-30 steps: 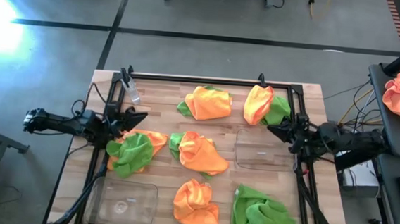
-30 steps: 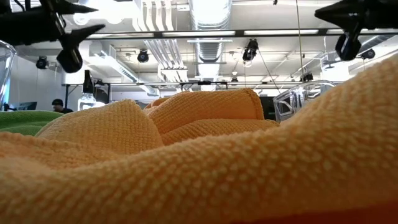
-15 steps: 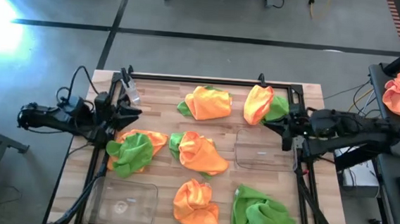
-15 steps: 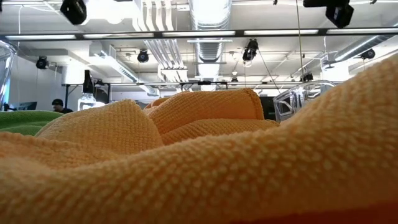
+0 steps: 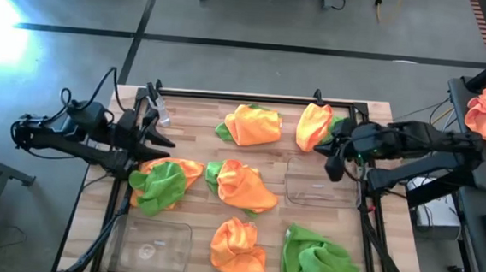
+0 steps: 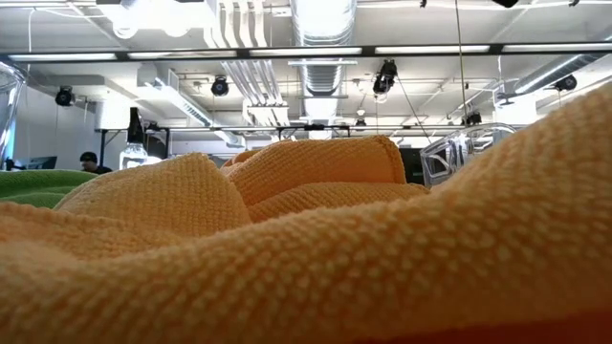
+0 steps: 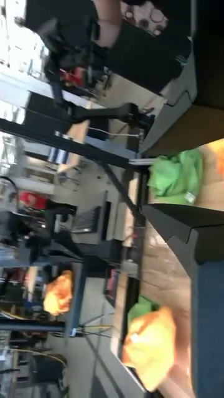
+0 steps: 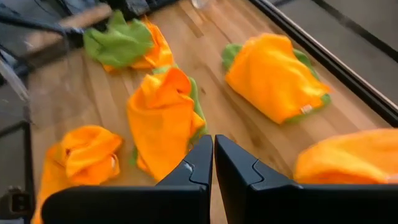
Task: Sort microfiber towel by color & place in baskets
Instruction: Put the center yellow towel into the left transparent bin
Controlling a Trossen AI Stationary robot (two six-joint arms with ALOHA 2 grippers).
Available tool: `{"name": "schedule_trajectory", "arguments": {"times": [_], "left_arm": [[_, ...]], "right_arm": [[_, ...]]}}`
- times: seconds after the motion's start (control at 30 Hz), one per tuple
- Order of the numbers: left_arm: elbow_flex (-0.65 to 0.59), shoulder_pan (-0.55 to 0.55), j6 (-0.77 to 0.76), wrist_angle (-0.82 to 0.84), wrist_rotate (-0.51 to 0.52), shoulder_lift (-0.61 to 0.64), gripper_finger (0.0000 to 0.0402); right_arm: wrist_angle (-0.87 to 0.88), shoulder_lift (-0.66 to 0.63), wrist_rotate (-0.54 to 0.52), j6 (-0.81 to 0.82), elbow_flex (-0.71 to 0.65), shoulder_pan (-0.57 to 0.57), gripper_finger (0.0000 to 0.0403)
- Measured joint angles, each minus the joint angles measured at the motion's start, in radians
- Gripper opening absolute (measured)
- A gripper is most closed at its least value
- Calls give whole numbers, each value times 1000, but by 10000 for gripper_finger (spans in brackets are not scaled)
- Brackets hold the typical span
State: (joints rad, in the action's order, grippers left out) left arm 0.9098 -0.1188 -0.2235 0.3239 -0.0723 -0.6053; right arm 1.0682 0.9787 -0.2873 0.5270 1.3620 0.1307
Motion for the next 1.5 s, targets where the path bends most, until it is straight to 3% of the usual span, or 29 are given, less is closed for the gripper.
{"name": "schedule_trajectory", "arguments": {"times": [0.4,0.77,1.1,1.5], "left_arm": [[-77,1,-2,-2,-50,14,121],[-249,1,2,-295,-51,5,121],[-297,1,34,-392,-57,6,121],[-252,20,29,-397,-291,1,121]], "right_arm": [[65,80,3,30,67,0,13],[67,90,-1,30,66,0,13],[64,108,-1,18,65,-44,13],[65,111,-1,-13,65,-67,13]]}}
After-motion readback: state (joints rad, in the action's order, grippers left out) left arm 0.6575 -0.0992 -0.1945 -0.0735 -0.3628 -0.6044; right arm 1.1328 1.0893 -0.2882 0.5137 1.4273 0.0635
